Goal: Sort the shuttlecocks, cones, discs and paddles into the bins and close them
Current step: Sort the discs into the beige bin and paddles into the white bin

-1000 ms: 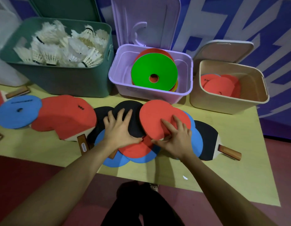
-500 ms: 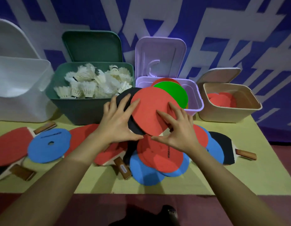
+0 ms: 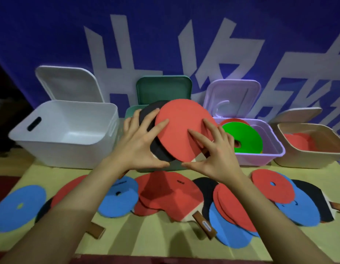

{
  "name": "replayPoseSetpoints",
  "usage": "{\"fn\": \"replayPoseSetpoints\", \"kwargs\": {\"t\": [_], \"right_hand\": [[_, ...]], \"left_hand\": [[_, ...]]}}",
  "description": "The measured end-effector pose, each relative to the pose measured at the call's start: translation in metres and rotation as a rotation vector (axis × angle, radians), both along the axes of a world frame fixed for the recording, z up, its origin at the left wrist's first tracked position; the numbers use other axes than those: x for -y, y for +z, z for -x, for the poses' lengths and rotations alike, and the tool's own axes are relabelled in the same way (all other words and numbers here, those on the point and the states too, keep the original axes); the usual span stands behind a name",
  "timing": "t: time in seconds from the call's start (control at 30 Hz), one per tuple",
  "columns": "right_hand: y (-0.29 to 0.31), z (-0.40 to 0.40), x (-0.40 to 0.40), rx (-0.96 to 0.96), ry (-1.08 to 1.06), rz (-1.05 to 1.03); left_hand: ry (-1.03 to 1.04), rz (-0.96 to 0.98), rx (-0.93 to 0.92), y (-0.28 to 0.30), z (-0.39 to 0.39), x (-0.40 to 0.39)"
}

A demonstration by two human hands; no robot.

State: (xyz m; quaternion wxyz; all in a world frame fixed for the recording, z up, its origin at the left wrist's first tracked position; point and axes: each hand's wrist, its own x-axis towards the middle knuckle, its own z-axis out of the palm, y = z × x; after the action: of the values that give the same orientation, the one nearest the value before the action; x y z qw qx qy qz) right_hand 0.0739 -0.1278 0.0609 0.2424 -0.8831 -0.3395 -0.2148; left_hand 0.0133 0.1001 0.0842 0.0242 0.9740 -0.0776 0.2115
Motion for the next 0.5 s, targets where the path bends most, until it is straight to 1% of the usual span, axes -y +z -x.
{"fn": "replayPoseSetpoints", "kwargs": {"t": [0.17,0.37,0.5], "right_hand": [[0.0,-0.036,-0.059,-0.055,0.051,-0.004],[0.005,-0.06,-0.143,-0.031,0.107,0.021],[0.0,-0.067,-0.198,-0.008,0.089,0.054]], "left_hand": [[0.078,-0.018,-0.026,0.006,-0.019,-0.054],[0.136,-0.029,-0.061,0.008,-0.032,-0.134],[0.208,-0.009,-0.084,0.003,-0.034,-0.204]]}}
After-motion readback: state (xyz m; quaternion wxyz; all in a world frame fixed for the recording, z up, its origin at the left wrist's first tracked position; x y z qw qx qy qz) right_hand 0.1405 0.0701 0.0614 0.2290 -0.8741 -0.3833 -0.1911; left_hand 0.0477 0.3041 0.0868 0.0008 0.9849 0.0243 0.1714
